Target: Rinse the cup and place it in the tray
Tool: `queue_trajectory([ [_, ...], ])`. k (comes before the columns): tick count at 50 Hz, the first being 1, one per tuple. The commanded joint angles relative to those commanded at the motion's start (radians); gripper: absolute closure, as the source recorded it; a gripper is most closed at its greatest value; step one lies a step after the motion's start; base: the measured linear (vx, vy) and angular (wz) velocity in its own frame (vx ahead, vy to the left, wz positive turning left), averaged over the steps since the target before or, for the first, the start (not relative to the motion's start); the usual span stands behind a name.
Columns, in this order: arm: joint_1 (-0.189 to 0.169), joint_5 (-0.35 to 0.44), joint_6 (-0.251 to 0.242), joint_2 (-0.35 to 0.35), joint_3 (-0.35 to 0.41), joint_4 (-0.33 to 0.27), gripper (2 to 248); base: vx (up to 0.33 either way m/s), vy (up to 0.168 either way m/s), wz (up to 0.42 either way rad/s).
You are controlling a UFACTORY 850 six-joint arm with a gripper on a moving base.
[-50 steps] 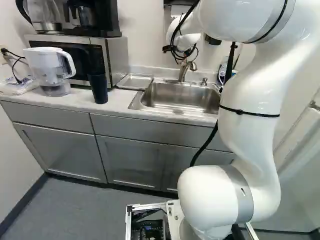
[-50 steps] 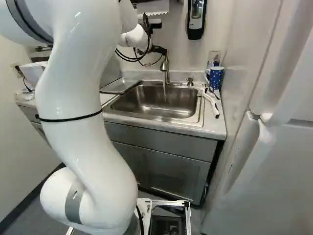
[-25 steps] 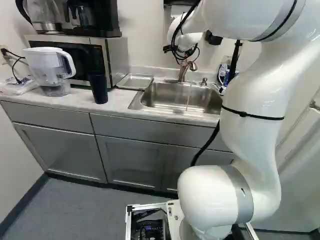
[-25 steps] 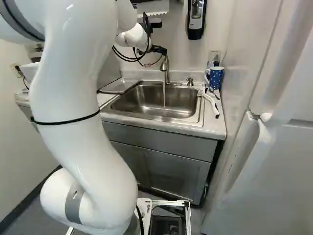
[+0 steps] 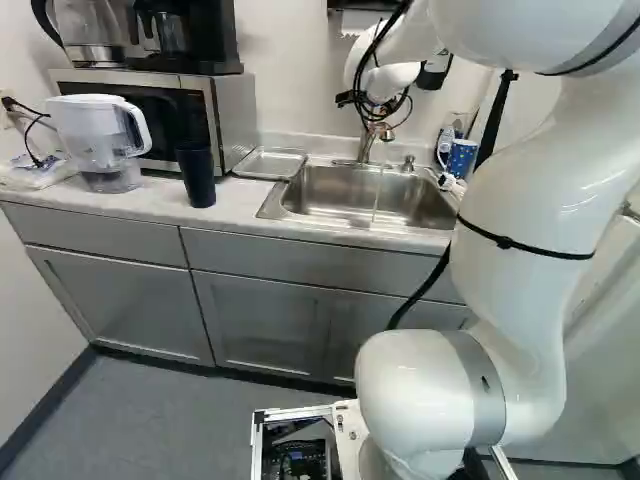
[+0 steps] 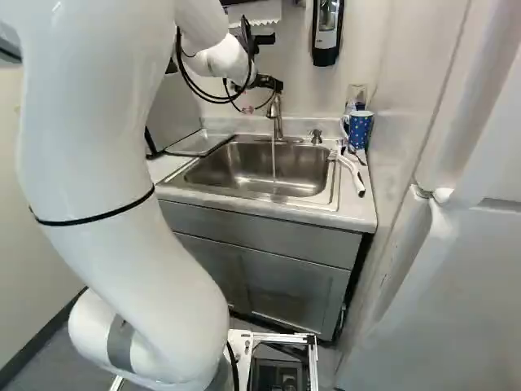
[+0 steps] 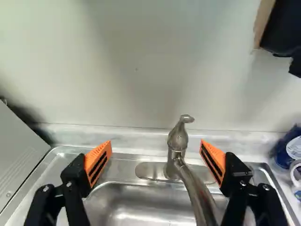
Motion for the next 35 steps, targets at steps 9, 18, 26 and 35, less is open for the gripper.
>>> queue_trajectory([
  [9, -0.017, 0.0, 0.0, 0.039, 0.042, 0.0, 3, 0.0, 0.0, 0.0],
  [18, -0.031, -0.01, 0.0, 0.081, 0.085, 0.0, 3, 0.0, 0.0, 0.0],
  [26, -0.045, -0.032, 0.0, 0.119, 0.124, 0.0, 3, 0.0, 0.0, 0.0],
  [35, -0.061, -0.071, 0.0, 0.161, 0.166, 0.0, 3, 0.0, 0.0, 0.0],
])
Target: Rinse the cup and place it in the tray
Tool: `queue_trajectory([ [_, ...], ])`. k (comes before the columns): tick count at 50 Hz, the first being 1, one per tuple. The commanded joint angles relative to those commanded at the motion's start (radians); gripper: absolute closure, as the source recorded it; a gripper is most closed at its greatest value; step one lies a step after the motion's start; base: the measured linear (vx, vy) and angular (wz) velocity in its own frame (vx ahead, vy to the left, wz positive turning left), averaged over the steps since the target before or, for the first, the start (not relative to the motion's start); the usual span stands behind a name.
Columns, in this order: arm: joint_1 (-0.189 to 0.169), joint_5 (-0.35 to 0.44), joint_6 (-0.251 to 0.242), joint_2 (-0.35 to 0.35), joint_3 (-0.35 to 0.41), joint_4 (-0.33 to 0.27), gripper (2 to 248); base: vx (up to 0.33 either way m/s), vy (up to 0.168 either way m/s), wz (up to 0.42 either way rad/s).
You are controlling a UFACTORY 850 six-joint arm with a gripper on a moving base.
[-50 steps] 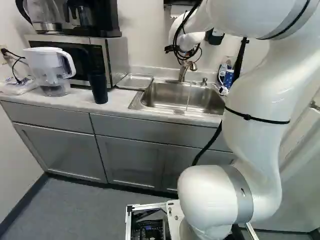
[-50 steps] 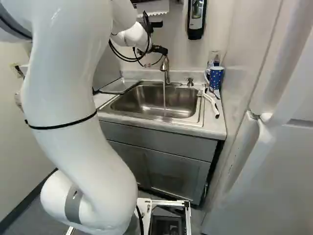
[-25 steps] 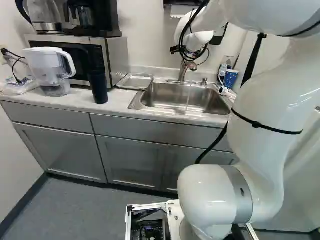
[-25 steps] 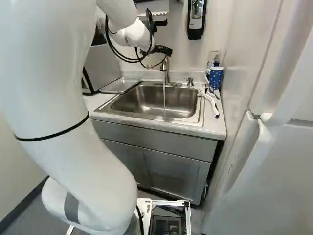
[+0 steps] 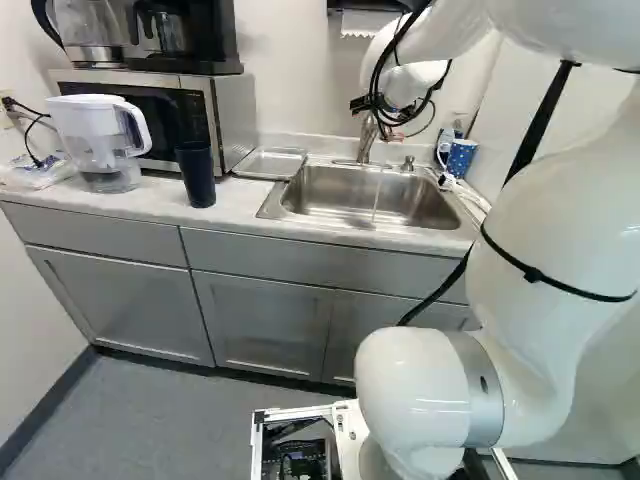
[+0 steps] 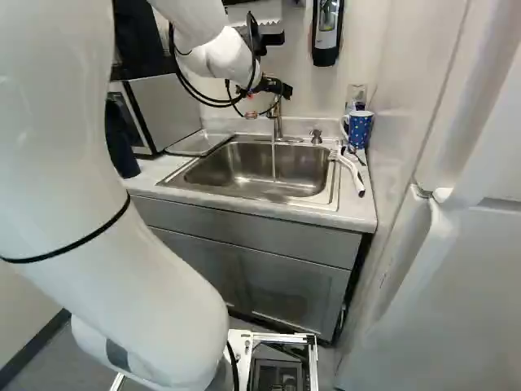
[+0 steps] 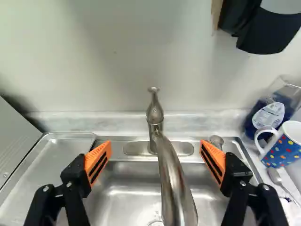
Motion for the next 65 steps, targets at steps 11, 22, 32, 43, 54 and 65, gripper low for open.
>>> queue_trajectory([
  [11, -0.021, -0.069, 0.0, 0.052, 0.051, 0.0, 3, 0.0, 0.0, 0.0],
  [22, -0.04, -0.158, 0.0, 0.107, 0.103, -0.011, 3, 0.0, 0.0, 0.0],
  [32, -0.052, -0.26, 0.0, 0.154, 0.146, -0.033, 3, 0.0, 0.0, 0.0],
  [43, -0.058, -0.375, 0.0, 0.199, 0.187, -0.06, 3, 0.0, 0.0, 0.0],
  [54, -0.06, -0.491, 0.0, 0.21, 0.197, -0.081, 3, 0.0, 0.0, 0.0],
  [65, -0.06, -0.606, 0.0, 0.21, 0.197, -0.097, 3, 0.0, 0.0, 0.0],
])
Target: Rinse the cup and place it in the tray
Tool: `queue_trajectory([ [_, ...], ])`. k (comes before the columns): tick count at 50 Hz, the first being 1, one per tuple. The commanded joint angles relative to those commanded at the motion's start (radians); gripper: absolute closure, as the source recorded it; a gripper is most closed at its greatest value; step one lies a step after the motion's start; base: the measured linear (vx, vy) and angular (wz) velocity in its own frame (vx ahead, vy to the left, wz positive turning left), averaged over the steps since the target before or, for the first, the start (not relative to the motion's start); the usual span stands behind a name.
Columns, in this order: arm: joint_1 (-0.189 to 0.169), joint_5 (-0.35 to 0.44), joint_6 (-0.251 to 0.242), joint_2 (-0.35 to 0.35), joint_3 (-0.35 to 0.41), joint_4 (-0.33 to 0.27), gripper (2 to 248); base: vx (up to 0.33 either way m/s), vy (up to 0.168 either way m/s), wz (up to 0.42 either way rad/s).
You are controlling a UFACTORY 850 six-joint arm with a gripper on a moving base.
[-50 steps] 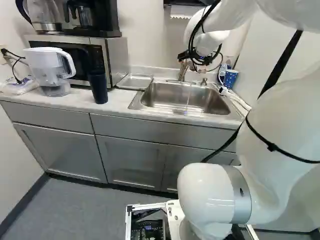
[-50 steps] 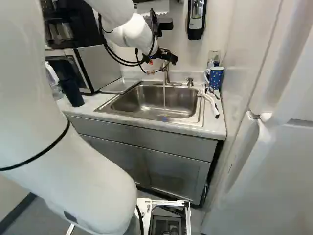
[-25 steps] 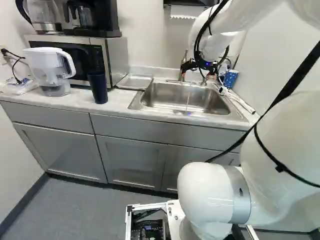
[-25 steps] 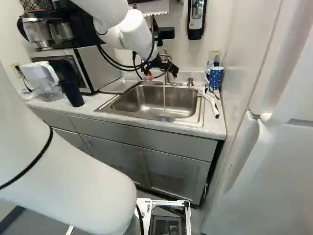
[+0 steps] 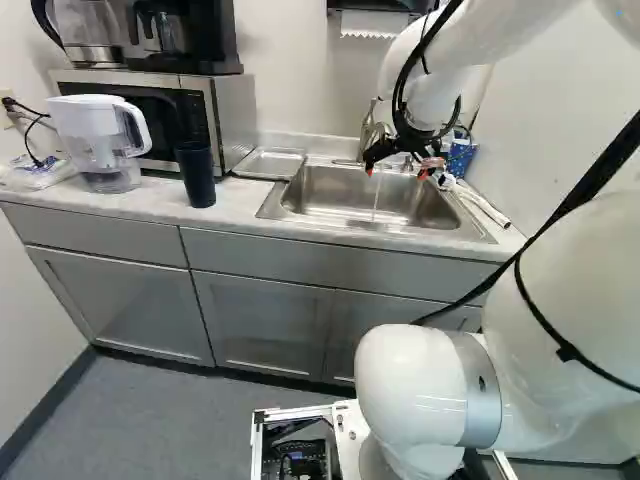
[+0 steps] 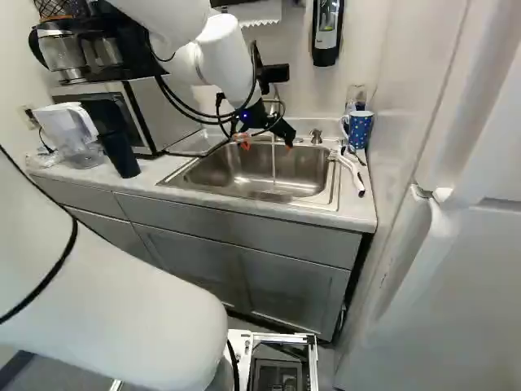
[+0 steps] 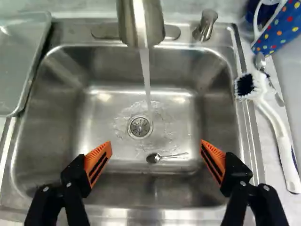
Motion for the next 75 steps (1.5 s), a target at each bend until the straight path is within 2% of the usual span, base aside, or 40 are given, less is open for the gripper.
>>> queue_trajectory([
  [3, 0.0, -0.028, 0.0, 0.0, 0.0, -0.004, 3, 0.0, 0.0, 0.0],
  [15, 0.022, -0.029, 0.0, 0.008, 0.007, -0.004, 3, 0.0, 0.0, 0.0],
  [75, 0.273, -0.029, 0.0, 0.012, 0.01, -0.004, 3, 0.0, 0.0, 0.0],
])
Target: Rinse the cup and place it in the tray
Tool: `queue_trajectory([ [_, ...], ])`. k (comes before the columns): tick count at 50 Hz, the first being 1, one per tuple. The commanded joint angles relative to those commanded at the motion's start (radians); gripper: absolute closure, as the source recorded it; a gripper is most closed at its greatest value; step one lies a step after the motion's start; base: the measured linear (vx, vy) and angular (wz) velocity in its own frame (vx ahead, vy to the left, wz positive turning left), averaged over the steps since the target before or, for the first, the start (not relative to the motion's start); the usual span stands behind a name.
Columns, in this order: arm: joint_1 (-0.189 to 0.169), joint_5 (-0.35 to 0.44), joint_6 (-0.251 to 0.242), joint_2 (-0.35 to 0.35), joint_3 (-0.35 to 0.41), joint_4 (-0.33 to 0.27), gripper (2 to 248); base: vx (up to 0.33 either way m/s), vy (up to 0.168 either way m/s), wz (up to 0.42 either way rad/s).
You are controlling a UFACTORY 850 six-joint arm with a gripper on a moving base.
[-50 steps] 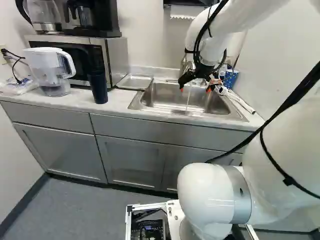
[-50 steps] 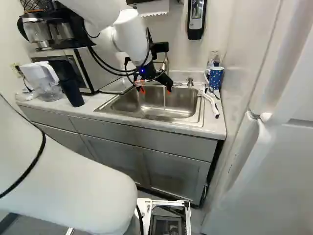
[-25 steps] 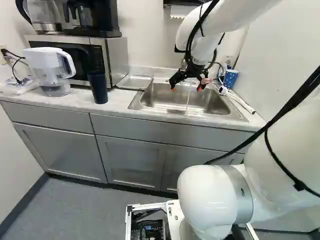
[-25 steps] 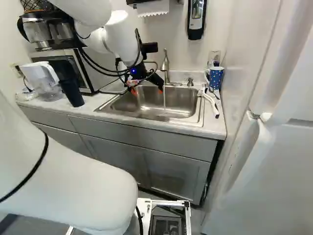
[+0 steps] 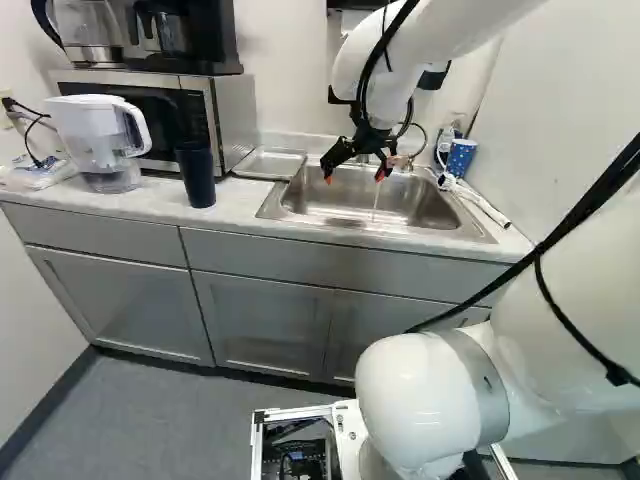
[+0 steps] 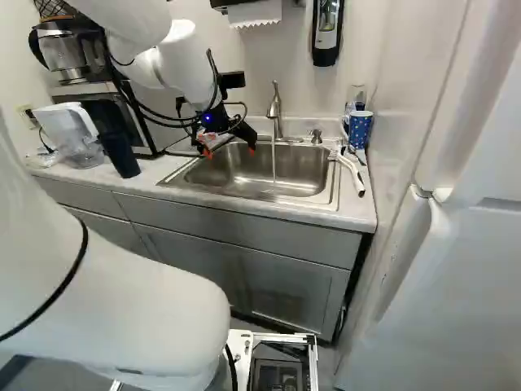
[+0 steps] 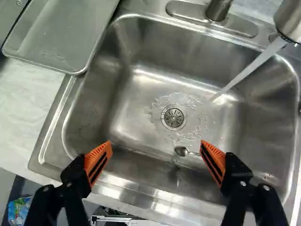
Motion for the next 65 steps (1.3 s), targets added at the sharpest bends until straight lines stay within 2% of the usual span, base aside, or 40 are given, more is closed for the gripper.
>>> queue_trajectory([
  [65, 0.261, 0.0, 0.0, -0.083, -0.074, 0.0, 3, 0.0, 0.0, 0.0],
])
